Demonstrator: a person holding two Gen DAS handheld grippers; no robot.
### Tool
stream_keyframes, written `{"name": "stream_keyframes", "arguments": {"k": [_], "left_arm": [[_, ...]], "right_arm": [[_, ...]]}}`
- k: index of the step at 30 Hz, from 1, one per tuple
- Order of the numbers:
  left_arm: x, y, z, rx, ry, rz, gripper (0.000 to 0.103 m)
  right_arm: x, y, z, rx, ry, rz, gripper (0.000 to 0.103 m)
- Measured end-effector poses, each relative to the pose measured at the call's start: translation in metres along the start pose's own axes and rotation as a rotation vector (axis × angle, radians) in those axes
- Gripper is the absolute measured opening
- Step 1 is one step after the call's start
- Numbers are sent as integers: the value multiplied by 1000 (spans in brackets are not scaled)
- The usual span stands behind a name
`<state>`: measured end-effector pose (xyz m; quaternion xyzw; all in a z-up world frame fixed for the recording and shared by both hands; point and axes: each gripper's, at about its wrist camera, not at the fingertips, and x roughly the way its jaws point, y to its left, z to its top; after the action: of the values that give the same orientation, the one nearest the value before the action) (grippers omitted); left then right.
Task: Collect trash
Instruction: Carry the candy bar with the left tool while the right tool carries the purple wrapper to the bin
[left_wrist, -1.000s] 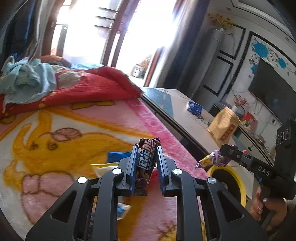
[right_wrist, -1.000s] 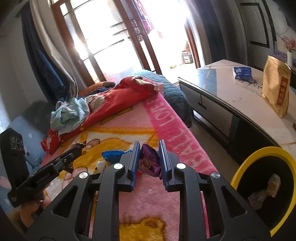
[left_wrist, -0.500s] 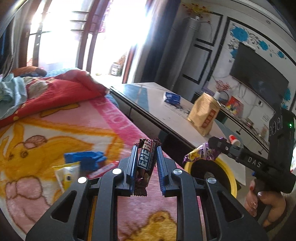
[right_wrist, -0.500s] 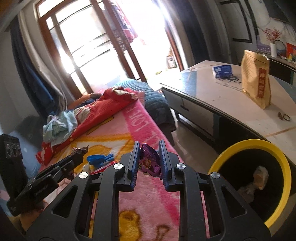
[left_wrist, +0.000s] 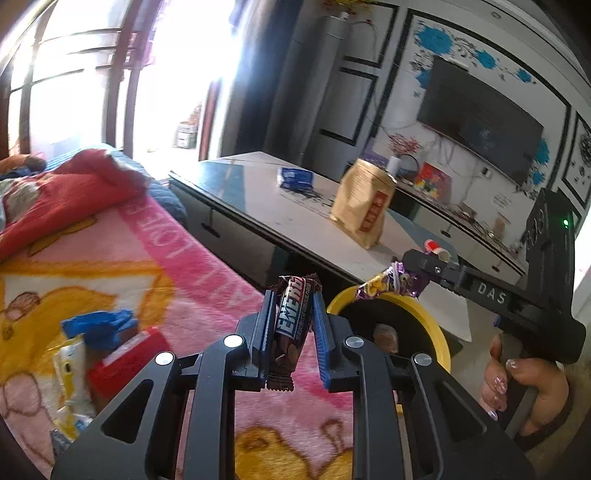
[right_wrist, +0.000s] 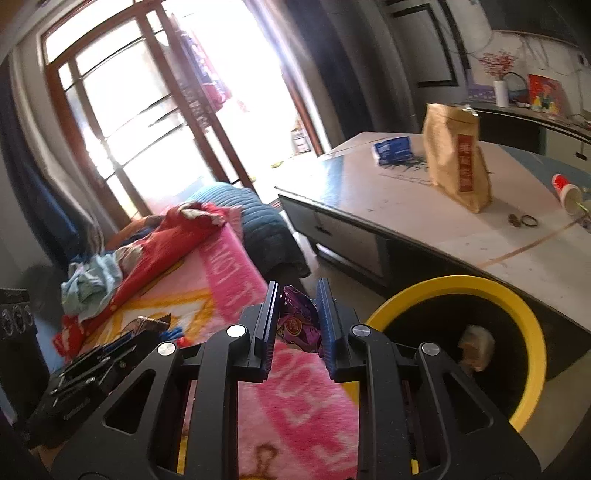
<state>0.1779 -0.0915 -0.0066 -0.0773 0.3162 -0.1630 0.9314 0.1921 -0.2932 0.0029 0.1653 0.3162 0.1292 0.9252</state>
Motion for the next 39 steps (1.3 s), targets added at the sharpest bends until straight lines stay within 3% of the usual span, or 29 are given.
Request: {"name": "stream_keyframes", "arguments": {"k": [13, 39], "left_arm": [[31, -47, -11, 87, 56, -109, 19], [77, -107, -28, 198, 135, -220, 19]], "right_arm": [[-17, -44, 4, 67, -51, -107, 15], [-37, -130, 0, 206, -77, -302, 15]]}}
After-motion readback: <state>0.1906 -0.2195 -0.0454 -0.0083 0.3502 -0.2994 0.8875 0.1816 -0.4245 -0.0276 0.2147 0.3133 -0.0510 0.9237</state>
